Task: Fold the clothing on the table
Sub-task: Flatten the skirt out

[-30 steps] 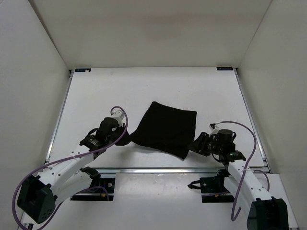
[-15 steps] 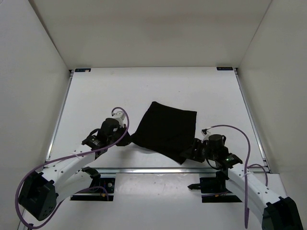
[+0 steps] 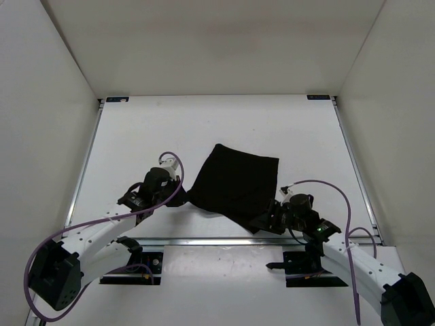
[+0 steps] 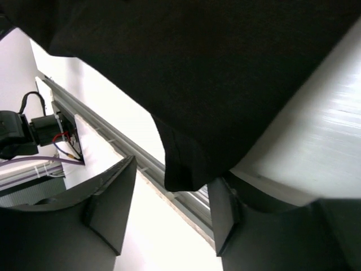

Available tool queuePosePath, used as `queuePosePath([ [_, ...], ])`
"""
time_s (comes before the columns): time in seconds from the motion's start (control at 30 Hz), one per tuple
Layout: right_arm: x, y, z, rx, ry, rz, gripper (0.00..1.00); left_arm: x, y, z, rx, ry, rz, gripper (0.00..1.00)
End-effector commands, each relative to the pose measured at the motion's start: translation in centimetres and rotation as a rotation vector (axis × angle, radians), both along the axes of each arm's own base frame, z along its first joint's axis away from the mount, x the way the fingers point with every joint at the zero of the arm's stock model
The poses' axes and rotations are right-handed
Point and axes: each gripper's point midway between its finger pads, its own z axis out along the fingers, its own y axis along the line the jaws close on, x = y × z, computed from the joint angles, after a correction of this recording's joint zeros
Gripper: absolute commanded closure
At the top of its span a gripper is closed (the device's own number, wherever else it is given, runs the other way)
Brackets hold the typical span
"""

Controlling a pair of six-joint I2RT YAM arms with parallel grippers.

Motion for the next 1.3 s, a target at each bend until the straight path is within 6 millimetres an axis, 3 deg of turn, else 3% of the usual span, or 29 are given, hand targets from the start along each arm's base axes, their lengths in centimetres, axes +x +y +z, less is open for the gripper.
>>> queuePosePath([
  [0.0, -2.0, -1.7, -3.6, -0.128, 0.115, -0.017, 0.48, 0.2, -0.4, 0.3, -0.019, -0.014, -0.002, 1.00],
  [0.13, -1.9, -1.1, -3.4, -0.118, 0.119, -0.001, 0.50, 0.5, -0.3, 0.3, -0.015, -0.019, 0.001, 1.00],
  [0.2, -1.9, -0.8, -3.3, -0.120, 0.124, 0.001, 0.60, 0.6, -0.4, 0.3, -0.017, -0.019, 0.005, 1.00],
  [0.4, -2.5, -0.4, -3.4, -0.131, 0.143, 0.034, 0.73, 0.5, -0.4, 0.0, -0.015, -0.015, 0.003, 1.00],
  [0.53, -2.1, -0.3, -3.1, -0.122, 0.138, 0.027, 0.93, 0.6, -0.4, -0.4, -0.007, -0.006, 0.004, 1.00],
  [0.63, -1.6, -0.1, -2.5, -0.113, 0.130, 0.027, 1.00, 0.6, -0.4, -0.4, -0.004, -0.003, 0.003, 1.00],
  [0.7, -1.3, -0.4, -2.3, -0.119, 0.137, 0.016, 0.99, 0.8, -0.3, -0.5, 0.003, -0.006, 0.005, 1.00],
  [0.8, 1.3, -0.3, 0.8, -0.104, 0.046, 0.003, 1.00, 1.5, -0.1, 0.3, 0.009, -0.022, 0.012, 1.00],
  [0.87, 4.3, -0.8, 4.3, -0.081, -0.058, -0.007, 1.00, 2.6, 0.1, 1.2, 0.012, -0.044, 0.027, 1.00],
  [0.9, 5.7, -2.3, 4.6, -0.084, -0.047, -0.061, 1.00, 3.6, 0.2, 1.7, 0.009, -0.048, 0.037, 1.00],
  [0.97, 9.7, -4.8, 8.5, -0.047, -0.151, -0.111, 1.00, 5.4, 0.1, 2.9, -0.005, -0.064, 0.036, 1.00],
  [1.0, 10.5, -5.3, 8.8, -0.049, -0.141, -0.117, 1.00, 5.9, 0.1, 2.3, 0.000, -0.031, 0.035, 1.00],
  [1.07, 13.8, -6.8, 12.1, -0.092, -0.231, -0.128, 1.00, 8.2, -0.5, 4.2, -0.008, -0.064, 0.033, 1.00],
  [1.1, 15.6, -7.1, 13.6, -0.111, -0.266, -0.122, 1.00, 9.7, -0.5, 4.9, 0.000, -0.076, 0.052, 1.00],
  [1.13, 16.3, -6.9, 13.0, -0.116, -0.226, -0.107, 1.00, 10.3, -0.7, 4.7, 0.002, -0.068, 0.052, 1.00],
  [1.17, 18.0, -6.6, 15.2, -0.117, -0.279, -0.099, 1.00, 11.6, -1.4, 6.4, -0.019, -0.096, 0.048, 1.00],
  [1.2, 19.7, -6.4, 16.3, -0.115, -0.298, -0.090, 1.00, 13.2, -1.7, 7.8, -0.033, -0.117, 0.055, 1.00],
  [1.23, 20.8, -6.2, 16.4, -0.113, -0.295, -0.082, 1.00, 13.7, -2.0, 7.8, -0.021, -0.108, 0.054, 1.00],
  [1.27, 21.8, -5.6, 17.9, -0.119, -0.341, -0.054, 1.00, 15.0, -2.2, 9.9, -0.029, -0.156, 0.061, 1.00],
])
